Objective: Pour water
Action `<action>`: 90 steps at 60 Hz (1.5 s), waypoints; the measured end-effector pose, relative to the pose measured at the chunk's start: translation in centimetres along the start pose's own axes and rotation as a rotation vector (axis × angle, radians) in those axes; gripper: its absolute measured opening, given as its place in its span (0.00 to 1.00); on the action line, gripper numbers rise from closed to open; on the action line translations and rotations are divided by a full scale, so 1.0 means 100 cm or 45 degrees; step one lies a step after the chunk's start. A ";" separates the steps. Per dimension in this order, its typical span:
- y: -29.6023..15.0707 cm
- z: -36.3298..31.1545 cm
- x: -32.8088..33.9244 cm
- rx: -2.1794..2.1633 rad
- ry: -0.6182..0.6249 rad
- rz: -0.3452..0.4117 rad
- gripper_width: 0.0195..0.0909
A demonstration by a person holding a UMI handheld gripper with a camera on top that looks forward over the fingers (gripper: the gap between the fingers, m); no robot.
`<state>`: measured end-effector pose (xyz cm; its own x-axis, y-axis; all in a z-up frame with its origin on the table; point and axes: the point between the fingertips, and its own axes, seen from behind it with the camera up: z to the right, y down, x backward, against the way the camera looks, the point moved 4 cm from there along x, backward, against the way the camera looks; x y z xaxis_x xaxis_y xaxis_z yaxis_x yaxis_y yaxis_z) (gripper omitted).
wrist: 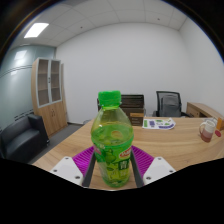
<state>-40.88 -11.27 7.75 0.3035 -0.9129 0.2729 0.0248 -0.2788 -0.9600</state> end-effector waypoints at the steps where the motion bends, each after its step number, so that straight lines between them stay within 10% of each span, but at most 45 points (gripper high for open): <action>1: 0.001 0.002 -0.003 0.000 0.010 0.004 0.55; 13: -0.001 0.006 -0.009 0.012 0.042 0.061 0.23; 35: -0.007 0.023 -0.011 -0.156 -0.036 0.019 0.23; 53: -0.063 0.167 -0.033 -0.909 0.099 -0.055 0.23; 90: -0.101 0.339 -0.040 -2.466 0.038 0.140 0.23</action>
<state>-10.08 5.30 14.26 0.2155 -0.9448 0.2467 -0.9169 -0.1088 0.3840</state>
